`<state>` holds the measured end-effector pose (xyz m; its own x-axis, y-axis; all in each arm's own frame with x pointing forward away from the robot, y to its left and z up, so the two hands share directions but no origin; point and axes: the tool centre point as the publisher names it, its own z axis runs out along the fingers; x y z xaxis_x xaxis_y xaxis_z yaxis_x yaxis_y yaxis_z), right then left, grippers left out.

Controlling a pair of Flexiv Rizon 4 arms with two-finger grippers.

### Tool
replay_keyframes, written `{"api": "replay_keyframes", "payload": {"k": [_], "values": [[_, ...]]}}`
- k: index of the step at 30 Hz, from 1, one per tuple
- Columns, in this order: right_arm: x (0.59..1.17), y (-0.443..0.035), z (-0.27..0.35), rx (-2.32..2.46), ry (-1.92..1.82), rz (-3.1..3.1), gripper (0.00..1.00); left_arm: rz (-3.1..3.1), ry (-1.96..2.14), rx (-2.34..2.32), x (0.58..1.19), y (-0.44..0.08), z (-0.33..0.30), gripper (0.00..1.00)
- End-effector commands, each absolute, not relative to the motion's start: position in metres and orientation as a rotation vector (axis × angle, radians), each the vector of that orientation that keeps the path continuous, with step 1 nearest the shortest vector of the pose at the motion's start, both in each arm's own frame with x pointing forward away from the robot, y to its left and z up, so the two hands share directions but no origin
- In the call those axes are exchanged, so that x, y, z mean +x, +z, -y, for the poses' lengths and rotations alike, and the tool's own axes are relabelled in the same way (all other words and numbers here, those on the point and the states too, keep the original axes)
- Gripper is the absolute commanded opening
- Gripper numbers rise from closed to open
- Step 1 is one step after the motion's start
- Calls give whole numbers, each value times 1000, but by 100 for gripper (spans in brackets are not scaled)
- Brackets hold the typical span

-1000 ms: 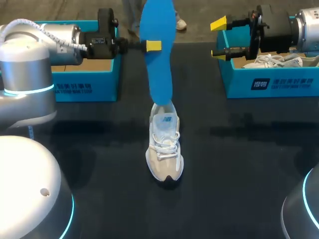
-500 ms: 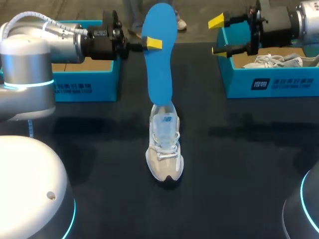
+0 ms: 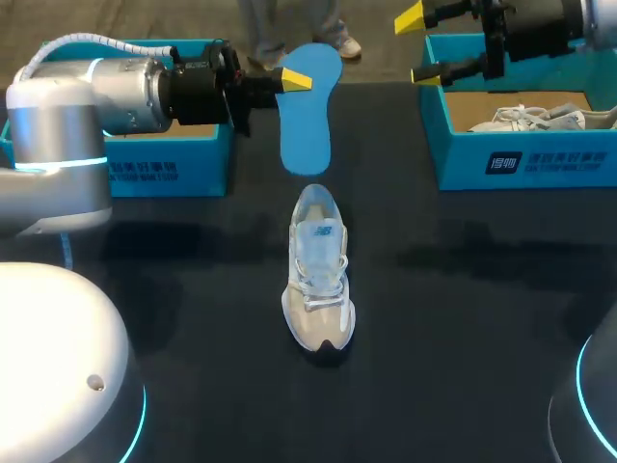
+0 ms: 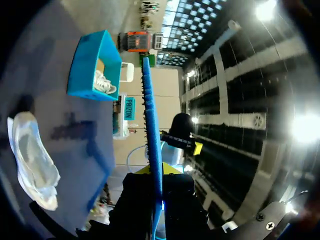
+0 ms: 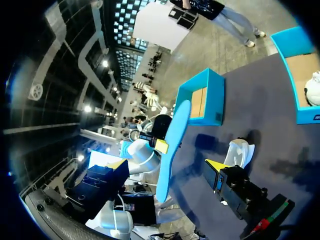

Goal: Take the shoe out of the shoebox, open the shoe tongue, remove and reinsert the insole, then place the shoe into the shoebox

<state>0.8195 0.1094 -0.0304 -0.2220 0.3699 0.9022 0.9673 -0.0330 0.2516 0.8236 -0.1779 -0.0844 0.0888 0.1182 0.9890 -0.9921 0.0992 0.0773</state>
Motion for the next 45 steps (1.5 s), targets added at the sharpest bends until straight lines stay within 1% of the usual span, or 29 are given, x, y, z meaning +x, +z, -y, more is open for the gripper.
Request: {"api": "replay_keyframes", "payload": {"k": [1,9,20,39,45], "values": [[816,-14,-114,-1507,-1195,1711,100,1065,1101,1089,826,-89,179,0],[814,11,-122,-1591,-1133,1815,100,1079,1100,1076,826,-90,181,0],[812,37,-142,-1817,-931,2037,100,1120,1112,1083,828,-92,182,0],[810,57,-168,-1990,-677,2322,100,1137,1119,1084,830,-91,184,0],[808,58,-178,-2135,-534,2324,100,1145,1123,1093,829,-92,184,0]]}}
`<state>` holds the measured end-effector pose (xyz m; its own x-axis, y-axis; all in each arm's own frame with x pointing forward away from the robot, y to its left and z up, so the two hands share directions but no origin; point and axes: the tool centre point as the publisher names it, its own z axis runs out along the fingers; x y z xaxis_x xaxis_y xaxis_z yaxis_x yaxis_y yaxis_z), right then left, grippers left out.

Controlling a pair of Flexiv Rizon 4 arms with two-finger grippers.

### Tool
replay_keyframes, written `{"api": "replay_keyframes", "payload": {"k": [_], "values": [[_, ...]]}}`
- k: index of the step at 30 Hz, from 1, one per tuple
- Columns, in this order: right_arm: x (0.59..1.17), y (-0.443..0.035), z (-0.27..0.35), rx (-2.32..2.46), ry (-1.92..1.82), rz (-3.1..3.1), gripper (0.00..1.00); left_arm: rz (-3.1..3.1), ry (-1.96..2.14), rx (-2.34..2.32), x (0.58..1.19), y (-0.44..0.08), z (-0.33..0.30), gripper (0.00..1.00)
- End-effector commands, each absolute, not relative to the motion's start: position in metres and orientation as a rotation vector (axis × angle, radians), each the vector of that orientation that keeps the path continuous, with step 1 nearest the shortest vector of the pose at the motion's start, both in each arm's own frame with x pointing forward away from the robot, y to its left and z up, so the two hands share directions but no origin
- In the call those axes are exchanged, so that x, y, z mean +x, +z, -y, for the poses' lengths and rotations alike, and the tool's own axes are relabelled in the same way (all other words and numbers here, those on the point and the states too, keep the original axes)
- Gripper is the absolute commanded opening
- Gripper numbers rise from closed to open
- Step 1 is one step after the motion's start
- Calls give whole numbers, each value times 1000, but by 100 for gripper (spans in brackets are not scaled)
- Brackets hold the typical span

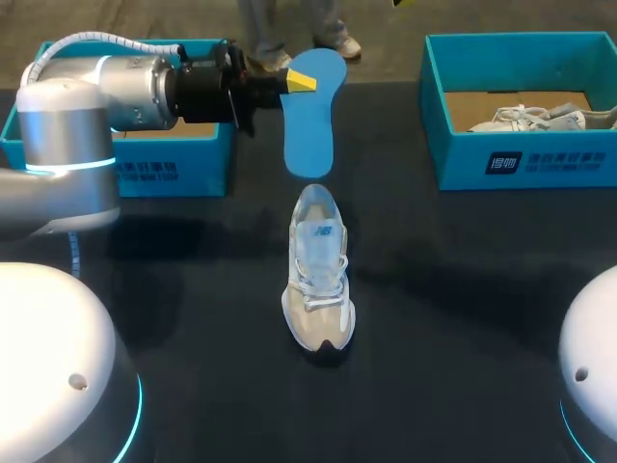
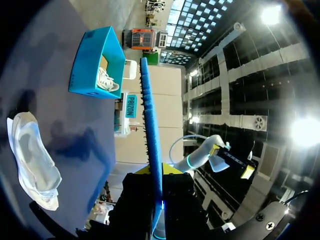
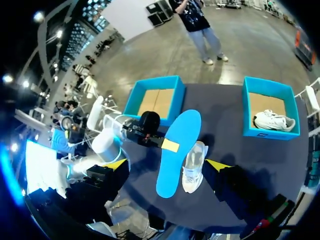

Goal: Take the shoe out of the shoebox, open the shoe tongue, remove and reinsert the insole, then place the shoe into the shoebox

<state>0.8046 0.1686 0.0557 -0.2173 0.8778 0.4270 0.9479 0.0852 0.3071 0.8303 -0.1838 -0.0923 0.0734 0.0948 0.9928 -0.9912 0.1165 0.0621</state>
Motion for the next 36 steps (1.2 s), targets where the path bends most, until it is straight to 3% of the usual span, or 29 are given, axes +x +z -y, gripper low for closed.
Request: {"api": "replay_keyframes", "payload": {"k": [1,15,36], "values": [[809,58,-179,-2151,-516,2320,100,1145,1123,1094,829,-92,184,0],[810,33,-197,-2360,-231,2328,100,1153,1119,1093,823,-92,184,0],[805,9,-203,-2350,-204,2293,100,1155,1143,1106,821,-90,176,0]]}}
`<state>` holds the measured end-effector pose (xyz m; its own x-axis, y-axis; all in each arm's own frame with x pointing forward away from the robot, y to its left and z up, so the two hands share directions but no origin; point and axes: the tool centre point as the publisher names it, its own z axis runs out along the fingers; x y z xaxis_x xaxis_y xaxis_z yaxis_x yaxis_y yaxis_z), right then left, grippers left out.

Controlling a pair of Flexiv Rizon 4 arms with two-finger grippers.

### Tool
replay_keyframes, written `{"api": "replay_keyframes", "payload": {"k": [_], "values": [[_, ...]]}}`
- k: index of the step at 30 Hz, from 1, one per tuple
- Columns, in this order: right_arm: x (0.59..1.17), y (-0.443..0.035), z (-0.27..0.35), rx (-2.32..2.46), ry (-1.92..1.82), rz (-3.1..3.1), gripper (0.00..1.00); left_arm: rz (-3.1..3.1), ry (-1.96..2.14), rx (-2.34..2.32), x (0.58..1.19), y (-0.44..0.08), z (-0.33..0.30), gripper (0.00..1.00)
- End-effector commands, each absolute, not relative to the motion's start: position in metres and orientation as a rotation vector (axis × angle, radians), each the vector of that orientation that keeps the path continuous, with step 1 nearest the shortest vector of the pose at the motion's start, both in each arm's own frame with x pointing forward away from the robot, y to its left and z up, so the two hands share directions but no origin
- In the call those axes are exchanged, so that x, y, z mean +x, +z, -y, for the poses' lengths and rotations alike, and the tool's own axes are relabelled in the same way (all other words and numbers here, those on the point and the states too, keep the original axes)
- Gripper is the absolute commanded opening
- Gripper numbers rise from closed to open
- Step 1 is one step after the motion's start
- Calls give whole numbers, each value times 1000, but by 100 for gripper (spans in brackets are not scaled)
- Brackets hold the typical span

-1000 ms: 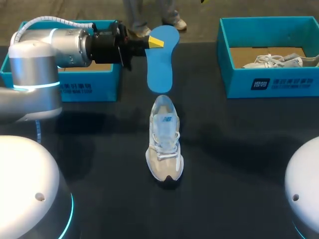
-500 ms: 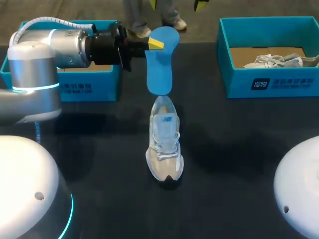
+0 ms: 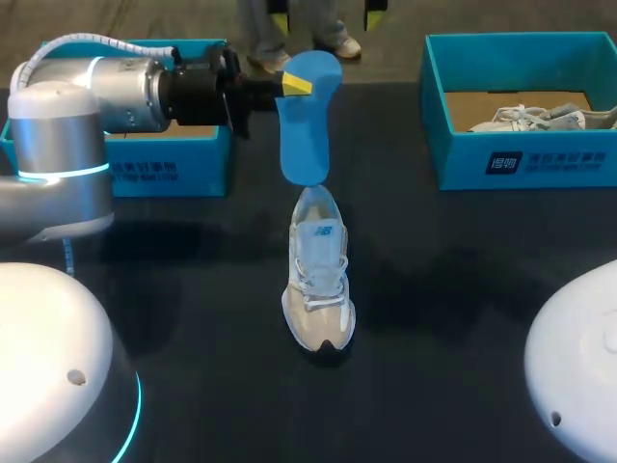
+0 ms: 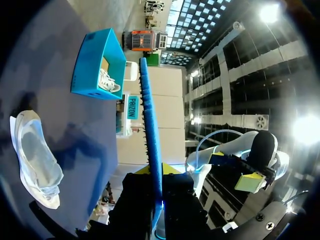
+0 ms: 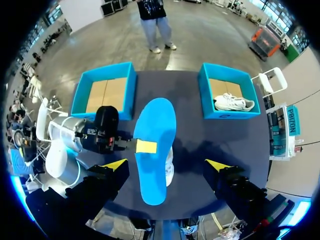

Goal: Take the shoe out of the shoebox, open the shoe tongue, remove and reinsert the insole, then place the shoe into the shoebox

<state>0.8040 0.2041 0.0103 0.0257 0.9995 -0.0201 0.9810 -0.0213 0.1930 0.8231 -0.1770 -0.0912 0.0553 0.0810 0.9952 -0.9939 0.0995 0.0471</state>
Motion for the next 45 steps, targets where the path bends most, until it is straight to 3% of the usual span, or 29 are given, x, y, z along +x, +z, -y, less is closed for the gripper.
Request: {"api": "replay_keyframes", "payload": {"k": [1,23,45], "values": [[805,9,-203,2138,186,-2086,100,1156,1143,1107,821,-90,176,0],[804,9,-200,2149,198,-2086,100,1167,1134,1136,824,-98,182,0],[805,6,-156,2331,825,-2176,100,1176,1136,1122,824,-96,177,0]]}}
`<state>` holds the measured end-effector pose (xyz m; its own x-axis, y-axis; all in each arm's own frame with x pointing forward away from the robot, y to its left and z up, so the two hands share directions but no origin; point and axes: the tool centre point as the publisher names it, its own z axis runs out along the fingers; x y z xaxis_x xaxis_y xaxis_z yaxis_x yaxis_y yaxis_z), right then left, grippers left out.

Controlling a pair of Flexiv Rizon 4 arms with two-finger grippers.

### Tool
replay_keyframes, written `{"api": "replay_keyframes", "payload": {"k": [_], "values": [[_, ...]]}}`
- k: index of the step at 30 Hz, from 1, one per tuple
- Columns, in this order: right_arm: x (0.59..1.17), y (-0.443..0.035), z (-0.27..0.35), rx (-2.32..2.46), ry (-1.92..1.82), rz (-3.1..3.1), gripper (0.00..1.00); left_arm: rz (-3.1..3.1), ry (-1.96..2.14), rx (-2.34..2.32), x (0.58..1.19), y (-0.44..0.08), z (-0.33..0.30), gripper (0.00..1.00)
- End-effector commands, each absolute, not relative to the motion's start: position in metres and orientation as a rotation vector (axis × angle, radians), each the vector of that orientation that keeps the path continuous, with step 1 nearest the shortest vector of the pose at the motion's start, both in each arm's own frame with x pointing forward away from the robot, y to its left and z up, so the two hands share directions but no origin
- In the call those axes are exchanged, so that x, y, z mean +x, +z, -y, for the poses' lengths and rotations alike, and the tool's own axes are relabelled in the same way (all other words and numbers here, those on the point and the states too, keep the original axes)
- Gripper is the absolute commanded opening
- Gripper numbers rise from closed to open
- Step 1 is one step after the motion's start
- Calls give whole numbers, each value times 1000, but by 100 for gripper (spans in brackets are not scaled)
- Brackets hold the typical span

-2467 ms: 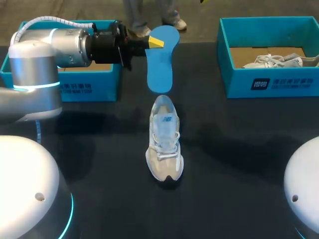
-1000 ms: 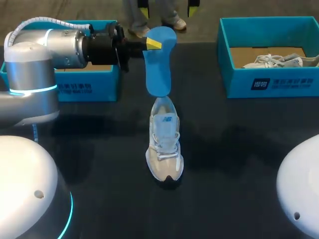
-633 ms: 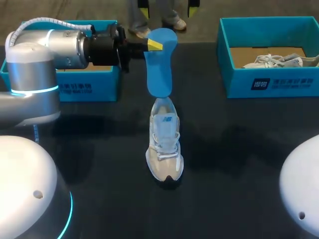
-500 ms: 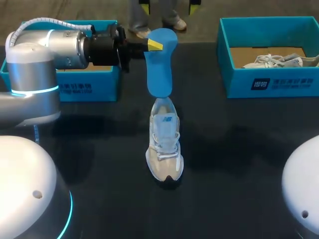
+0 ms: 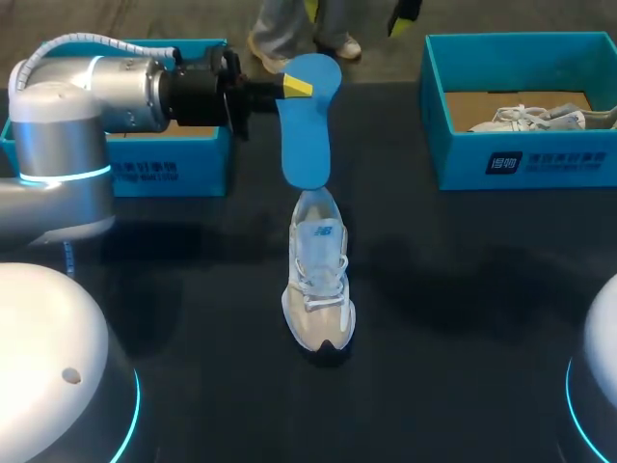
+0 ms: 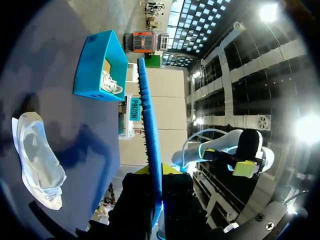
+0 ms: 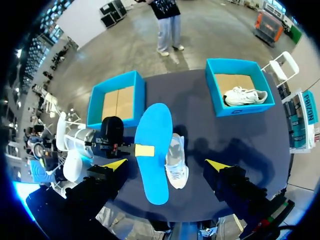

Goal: Take the shoe out of the shoebox, open the shoe tongue, remove and reinsert the insole, then place the shoe into the shoebox

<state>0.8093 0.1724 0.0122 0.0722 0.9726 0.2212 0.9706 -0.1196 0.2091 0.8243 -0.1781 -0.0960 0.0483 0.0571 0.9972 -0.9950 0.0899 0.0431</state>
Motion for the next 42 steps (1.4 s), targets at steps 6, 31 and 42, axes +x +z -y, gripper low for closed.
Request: {"api": "replay_keyframes", "payload": {"k": [6,31,42], "values": [[807,7,-146,2355,1047,-2214,100,1179,1139,1123,823,-96,173,0],[810,-39,-100,2435,2135,-2120,100,1177,1148,1128,820,-93,169,0],[811,-64,-97,2349,2409,-2035,100,1185,1144,1118,817,-92,170,0]]}}
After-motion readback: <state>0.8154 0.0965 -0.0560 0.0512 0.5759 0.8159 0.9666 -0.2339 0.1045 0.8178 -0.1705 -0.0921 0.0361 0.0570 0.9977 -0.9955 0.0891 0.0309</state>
